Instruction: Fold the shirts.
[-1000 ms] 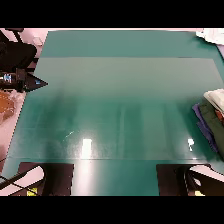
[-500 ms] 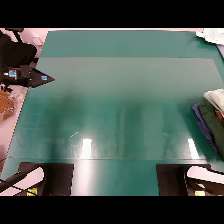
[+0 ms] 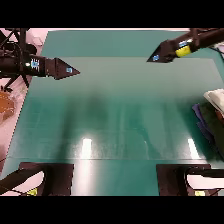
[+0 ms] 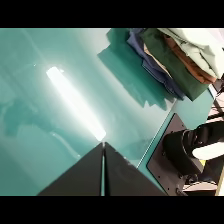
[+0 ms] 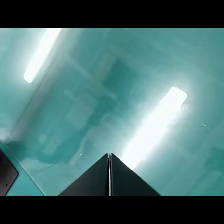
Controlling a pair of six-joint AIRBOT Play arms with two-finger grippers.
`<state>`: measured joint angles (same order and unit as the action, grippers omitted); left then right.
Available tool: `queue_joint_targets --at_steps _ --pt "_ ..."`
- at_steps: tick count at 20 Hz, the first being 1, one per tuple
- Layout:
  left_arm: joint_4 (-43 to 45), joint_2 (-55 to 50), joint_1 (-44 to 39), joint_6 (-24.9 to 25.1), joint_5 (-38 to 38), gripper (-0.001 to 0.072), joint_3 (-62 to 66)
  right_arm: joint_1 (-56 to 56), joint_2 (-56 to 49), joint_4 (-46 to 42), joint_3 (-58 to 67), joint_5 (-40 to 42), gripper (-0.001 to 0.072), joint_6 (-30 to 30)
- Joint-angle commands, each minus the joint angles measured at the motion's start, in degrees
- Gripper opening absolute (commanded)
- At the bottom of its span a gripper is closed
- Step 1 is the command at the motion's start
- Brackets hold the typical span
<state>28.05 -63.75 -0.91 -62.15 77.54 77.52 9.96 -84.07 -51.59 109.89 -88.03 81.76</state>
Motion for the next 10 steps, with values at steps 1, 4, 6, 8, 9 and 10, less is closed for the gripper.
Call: queue_joint_targets --at_steps 1,4,6,8,9,10 --pt "-0.70 0.33 -1.60 0.02 0.11 0.0024 1.05 4.90 -0.83 1.07 -0.22 2.23 0.0023 -0.83" --pt "-0.96 0.31 -1.60 0.04 -0.39 0.0024 1.05 4.90 -0.85 0.90 -0.22 2.58 0.0023 -0.83" --pt "-1.05 0.31 -1.60 0.04 -0.94 0.0024 1.05 4.90 -0.85 0.92 -0.22 2.58 0.0023 -0.83" --pt "-1.11 0.31 -1.60 0.04 -1.09 0.0024 1.05 4.90 -0.85 0.92 -0.22 2.58 0.0023 -0.83" --pt "-1.11 0.31 -1.60 0.04 -1.11 0.0024 1.05 4.90 -0.85 0.92 -0.22 2.58 0.0023 -0.83" --pt "-1.09 0.31 -1.60 0.04 -1.11 0.0024 1.05 4.90 -0.85 0.92 -0.22 2.58 0.0023 -0.83"
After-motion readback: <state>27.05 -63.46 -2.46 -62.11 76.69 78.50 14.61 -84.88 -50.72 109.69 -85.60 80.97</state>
